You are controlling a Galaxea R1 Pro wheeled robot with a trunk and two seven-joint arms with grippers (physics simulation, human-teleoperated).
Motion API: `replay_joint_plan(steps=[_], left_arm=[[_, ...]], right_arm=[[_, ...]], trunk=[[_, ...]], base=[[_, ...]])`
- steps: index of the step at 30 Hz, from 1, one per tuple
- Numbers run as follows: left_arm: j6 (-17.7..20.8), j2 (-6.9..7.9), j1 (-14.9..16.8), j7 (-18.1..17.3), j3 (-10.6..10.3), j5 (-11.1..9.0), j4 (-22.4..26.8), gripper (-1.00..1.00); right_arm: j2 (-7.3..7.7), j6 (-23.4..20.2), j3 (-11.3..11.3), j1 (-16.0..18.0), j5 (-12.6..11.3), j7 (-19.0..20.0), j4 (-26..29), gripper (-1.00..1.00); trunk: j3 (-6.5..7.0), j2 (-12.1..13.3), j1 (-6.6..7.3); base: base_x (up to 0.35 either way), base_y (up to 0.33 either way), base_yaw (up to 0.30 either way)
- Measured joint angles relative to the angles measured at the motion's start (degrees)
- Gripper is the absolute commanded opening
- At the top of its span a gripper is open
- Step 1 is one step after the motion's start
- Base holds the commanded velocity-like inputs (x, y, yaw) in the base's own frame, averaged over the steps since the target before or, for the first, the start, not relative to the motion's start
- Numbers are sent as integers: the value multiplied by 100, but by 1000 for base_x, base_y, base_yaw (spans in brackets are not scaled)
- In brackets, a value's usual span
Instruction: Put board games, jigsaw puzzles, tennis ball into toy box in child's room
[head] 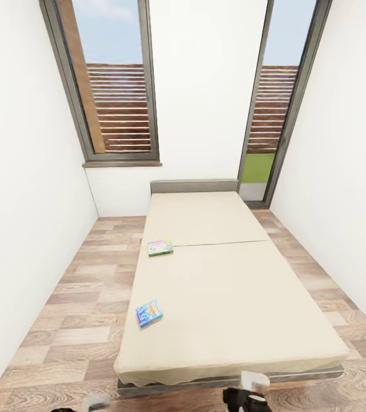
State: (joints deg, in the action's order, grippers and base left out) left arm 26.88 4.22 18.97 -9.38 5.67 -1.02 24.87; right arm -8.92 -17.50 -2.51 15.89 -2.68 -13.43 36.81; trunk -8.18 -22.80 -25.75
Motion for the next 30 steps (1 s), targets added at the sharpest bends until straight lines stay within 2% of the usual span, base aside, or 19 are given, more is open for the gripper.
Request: replay_joint_plan(steps=[4, 6, 7, 9, 11, 13, 18, 23, 26, 30], left_arm=[[1484, 78, -6, -756, 89, -1, 1470, 100], [1858, 88, -9, -889, 145, 4, 1940, 100], [2192, 93, -8, -972, 228, -6, 2379, 100], [2524, 91, -10, -1030, 351, 2, 2843, 100], [2947, 70, -10, -1093, 652, -15, 3614, 100], [3094, 38, -8, -1117, 828, -38, 4088, 100], [3214, -16, 2, -1134, 1017, -86, 4921, 100], [3143, -35, 17, -1098, 1074, -123, 5143, 100], [2963, -112, 26, -1005, 1085, -133, 5282, 100], [2395, -296, 50, -763, 1212, -128, 5444, 100]], right_arm=[[-2, -943, -18, -1, -8, 11, 1044, 100], [-8, -1191, -20, -2, -10, 13, 1303, 100], [-13, -1420, -19, -2, -8, 16, 1540, 100], [-18, -1651, -18, -2, -12, 22, 1810, 100], [-26, -2015, -12, 3, -30, 32, 2326, 100], [-31, -2245, -5, 21, -83, 38, 2712, 100], [-35, -2736, 24, 83, -376, 51, 3563, 100], [-35, -2867, 41, 201, -509, 51, 4148, 100], [-64, -2848, 50, 219, -528, 42, 4354, 100], [-104, -2816, 60, 223, -527, 27, 4396, 100]], trunk=[[-1, 0, 0], [-2, 0, 1], [-1, 0, 1], [-2, 0, 1], [-1, 0, 1], [-1, 0, 1], [-2, 0, 1], [-2, 1, 1], [-2, 1, 1], [-2, 1, 1]], base=[[0, 0, 0], [0, 0, 0], [0, 0, 0], [0, 0, 0], [0, 0, 0], [0, 0, 0], [0, 0, 0], [0, 0, 0], [0, 0, 0], [0, 0, 0]])
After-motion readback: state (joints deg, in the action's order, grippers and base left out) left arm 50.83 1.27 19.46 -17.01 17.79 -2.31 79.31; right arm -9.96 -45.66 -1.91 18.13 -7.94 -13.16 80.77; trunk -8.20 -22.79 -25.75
